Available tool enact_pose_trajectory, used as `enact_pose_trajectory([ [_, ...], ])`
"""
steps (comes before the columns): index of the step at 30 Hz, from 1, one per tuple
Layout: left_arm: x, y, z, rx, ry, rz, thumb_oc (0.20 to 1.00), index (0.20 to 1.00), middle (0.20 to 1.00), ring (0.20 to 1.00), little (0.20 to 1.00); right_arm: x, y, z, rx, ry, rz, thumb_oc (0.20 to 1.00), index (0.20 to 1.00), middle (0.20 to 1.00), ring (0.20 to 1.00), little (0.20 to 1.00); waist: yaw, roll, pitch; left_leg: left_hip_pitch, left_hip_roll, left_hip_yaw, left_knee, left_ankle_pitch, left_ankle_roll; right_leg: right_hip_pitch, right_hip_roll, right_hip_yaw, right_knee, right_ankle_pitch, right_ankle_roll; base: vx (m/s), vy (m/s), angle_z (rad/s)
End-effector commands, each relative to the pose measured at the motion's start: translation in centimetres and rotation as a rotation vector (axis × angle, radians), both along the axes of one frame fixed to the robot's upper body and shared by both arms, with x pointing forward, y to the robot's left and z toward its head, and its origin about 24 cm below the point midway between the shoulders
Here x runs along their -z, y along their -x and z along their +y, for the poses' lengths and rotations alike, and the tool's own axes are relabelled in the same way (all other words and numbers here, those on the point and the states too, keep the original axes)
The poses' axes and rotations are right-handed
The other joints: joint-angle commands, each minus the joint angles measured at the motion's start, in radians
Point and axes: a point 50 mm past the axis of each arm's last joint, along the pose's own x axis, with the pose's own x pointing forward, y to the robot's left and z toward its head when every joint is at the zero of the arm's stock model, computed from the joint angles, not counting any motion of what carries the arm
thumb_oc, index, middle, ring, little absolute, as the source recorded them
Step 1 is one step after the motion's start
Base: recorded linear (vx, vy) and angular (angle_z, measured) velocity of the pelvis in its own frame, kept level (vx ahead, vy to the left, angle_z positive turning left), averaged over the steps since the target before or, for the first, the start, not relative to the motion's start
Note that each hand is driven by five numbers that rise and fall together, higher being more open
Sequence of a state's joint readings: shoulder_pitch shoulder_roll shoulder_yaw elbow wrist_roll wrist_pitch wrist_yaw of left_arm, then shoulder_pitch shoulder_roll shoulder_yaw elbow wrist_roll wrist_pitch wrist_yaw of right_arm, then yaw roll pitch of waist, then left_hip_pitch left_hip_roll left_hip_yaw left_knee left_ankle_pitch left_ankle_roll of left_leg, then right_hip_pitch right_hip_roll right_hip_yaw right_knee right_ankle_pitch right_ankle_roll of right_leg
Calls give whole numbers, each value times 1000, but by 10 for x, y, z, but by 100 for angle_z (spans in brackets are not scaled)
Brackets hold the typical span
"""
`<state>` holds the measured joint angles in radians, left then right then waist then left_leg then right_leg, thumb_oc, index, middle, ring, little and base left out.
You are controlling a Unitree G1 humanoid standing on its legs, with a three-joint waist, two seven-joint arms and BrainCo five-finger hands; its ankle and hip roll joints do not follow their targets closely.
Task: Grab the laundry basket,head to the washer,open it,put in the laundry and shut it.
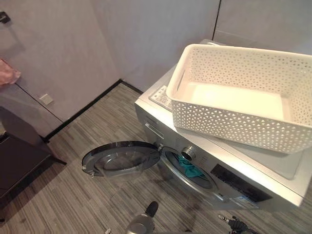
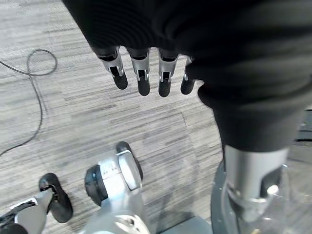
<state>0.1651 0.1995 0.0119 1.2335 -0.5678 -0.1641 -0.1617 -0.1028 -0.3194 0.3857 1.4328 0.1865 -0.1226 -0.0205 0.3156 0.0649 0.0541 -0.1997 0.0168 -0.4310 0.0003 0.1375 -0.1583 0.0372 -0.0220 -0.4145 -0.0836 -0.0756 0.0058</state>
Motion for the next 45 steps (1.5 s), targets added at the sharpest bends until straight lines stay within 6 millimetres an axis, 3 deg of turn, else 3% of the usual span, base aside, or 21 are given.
enact_pose_trajectory([
  [1, -11, -32, 18, 34, -61, -114, 1000, 1000, 1000, 1000, 1000, -11, -30, -7, -63, 38, -68, 1000, 1000, 1000, 1000, 1000, 59, -20, 72, -43, -99, -149, -88, 151, 35, -87, -93, 41, -4, 89, 70, -85, 119, 41],
  [3, -13, -34, 20, 21, -58, -137, 1000, 1000, 1000, 1000, 1000, -13, -35, -8, -57, 28, -88, 1000, 1000, 1000, 1000, 1000, 69, -31, 88, -44, -103, -155, -88, 149, 33, -102, -103, 52, -4, 99, 69, -104, 65, 22],
  [4, -14, -35, 22, 12, -63, -152, 1000, 1000, 1000, 1000, 1000, -15, -38, -13, -47, 33, -101, 1000, 1000, 1000, 1000, 1000, 62, -39, 99, -27, -84, -124, -76, 133, 43, -120, -113, 53, 0, 110, 69, -262, 119, -29],
  [5, -13, -34, 20, 27, -68, -142, 1000, 1000, 1000, 1000, 1000, -18, -36, -23, -43, 67, -88, 1000, 1000, 1000, 1000, 1000, 36, -55, 100, 22, -40, -75, -6, 72, 65, -157, -147, 40, 17, 137, 73, -261, 118, -39],
  [7, -12, -31, 19, 34, -65, -131, 1000, 1000, 1000, 1000, 1000, -18, -33, -26, -51, 79, -69, 1000, 1000, 1000, 1000, 1000, 25, -61, 93, 73, -27, -82, 28, 32, 73, -164, -159, 45, 26, 147, 73, -209, 182, -23],
  [8, -11, -24, 18, 8, -62, -111, 1000, 1000, 1000, 1000, 1000, -20, -27, -35, -11, 89, -71, 1000, 1000, 1000, 1000, 1000, -15, -56, 82, 151, -2, -74, 4, -11, 85, -172, -164, 85, 50, 160, 77, -188, 222, -9],
  [9, -11, -24, 18, 8, -62, -111, 1000, 1000, 1000, 1000, 1000, -20, -27, -35, -11, 89, -71, 1000, 1000, 1000, 1000, 1000, -15, -55, 83, 151, -2, -74, 3, -11, 85, -172, -164, 86, 50, 160, 77, -182, 219, -12],
  [11, -9, -15, 20, -12, -64, -83, 1000, 1000, 1000, 1000, 1000, -21, -21, -40, 10, 84, -59, 1000, 1000, 1000, 1000, 1000, -34, -53, 78, 182, -15, -57, -12, -91, 105, -170, -192, 95, 64, 179, 93, -74, 77, -9],
  [12, -9, -15, 20, -12, -64, -83, 1000, 1000, 1000, 1000, 1000, -21, -20, -40, 10, 84, -59, 1000, 1000, 1000, 1000, 1000, -34, -52, 79, 183, -15, -56, -11, -92, 105, -169, -192, 96, 64, 179, 93, -105, 116, 4],
  [16, -9, -4, 20, 23, -68, -60, 1000, 1000, 1000, 1000, 1000, -23, -22, -45, -34, 98, -49, 1000, 1000, 1000, 1000, 1000, -48, -58, 88, 186, -140, -24, 78, -224, 161, -197, -266, 164, 65, 259, 133, -205, 231, -19],
  [20, -11, 0, 20, 37, -78, -85, 1000, 1000, 1000, 1000, 1000, -25, -21, -48, -44, 101, -51, 1000, 1000, 1000, 1000, 1000, -54, -52, 94, 173, -214, 22, 133, -277, 203, -245, -311, 234, 45, 305, 166, -250, 225, -47],
  [22, -12, 4, 18, 36, -76, -95, 1000, 1000, 1000, 1000, 1000, -27, -24, -50, -71, 116, -47, 1000, 1000, 1000, 1000, 1000, -40, -41, 95, 162, -232, 47, 151, -289, 216, -259, -332, 230, 17, 321, 181, -222, 149, -14],
  [25, -12, 7, 11, 54, -63, -97, 1000, 1000, 1000, 1000, 1000, -28, -39, -43, -134, 123, -54, 1000, 1000, 1000, 1000, 1000, -14, -12, 103, 148, -221, 78, 169, -276, 224, -284, -336, 224, 40, 284, 180, -197, 53, -35],
  [28, -11, 13, 10, 72, -75, -73, 1000, 1000, 1000, 1000, 1000, -30, -46, -41, -157, 115, -63, 1000, 1000, 1000, 1000, 1000, -10, 11, 103, 146, -205, 84, 145, -234, 245, -246, -274, 295, 230, 185, 146, -169, 2, -35],
  [31, -9, 19, 9, 56, -65, -48, 1000, 1000, 1000, 1000, 1000, -32, -48, -44, -176, 123, -60, 1000, 1000, 1000, 1000, 1000, 32, 19, 51, 121, -170, 103, 83, -175, 240, -150, -219, 240, 350, 63, 127, -78, -50, -20],
  [33, -10, 16, 9, 44, -62, -59, 1000, 1000, 1000, 1000, 1000, -35, -51, -49, -167, 136, -68, 1000, 1000, 1000, 1000, 1000, 57, 8, 32, 112, -164, 110, 55, -161, 231, -102, -201, 224, 308, 41, 128, -21, -131, -42],
  [37, -11, 9, 12, 21, -71, -80, 1000, 1000, 1000, 1000, 1000, -38, -57, -50, -176, 143, -80, 1000, 1000, 1000, 1000, 1000, 58, 5, 27, 104, -152, 120, 20, -141, 213, -84, -200, 210, 205, 59, 130, -30, -202, -22],
  [39, -13, 0, 22, -25, -93, -102, 1000, 1000, 1000, 1000, 1000, -42, -56, -57, -203, 157, -78, 1000, 1000, 1000, 1000, 1000, 54, 8, 33, 93, -111, 85, -39, -78, 182, -78, -149, 200, 162, 35, 91, 20, -475, -26],
  [41, -15, -5, 25, -21, -103, -114, 1000, 1000, 1000, 1000, 1000, -44, -58, -60, -215, 169, -80, 1000, 1000, 1000, 1000, 1000, 53, 12, 38, 88, -102, 72, -48, -58, 174, -81, -133, 197, 164, 29, 82, -37, -259, 4],
  [42, -20, -18, 30, -26, -122, -167, 1000, 1000, 1000, 1000, 1000, -48, -58, -67, -230, 193, -80, 1000, 1000, 1000, 1000, 1000, 47, 24, 50, 61, -89, 50, -71, -7, 155, -93, -106, 187, 163, 10, 65, -122, -214, 16],
  [45, -23, -32, 29, -4, -128, -212, 1000, 1000, 1000, 1000, 1000, -55, -58, -77, -217, 220, -85, 1000, 1000, 1000, 1000, 1000, 45, 27, 66, 35, -93, 0, -78, 32, 135, -107, -98, 177, 167, 6, 56, -125, -146, 54],
])
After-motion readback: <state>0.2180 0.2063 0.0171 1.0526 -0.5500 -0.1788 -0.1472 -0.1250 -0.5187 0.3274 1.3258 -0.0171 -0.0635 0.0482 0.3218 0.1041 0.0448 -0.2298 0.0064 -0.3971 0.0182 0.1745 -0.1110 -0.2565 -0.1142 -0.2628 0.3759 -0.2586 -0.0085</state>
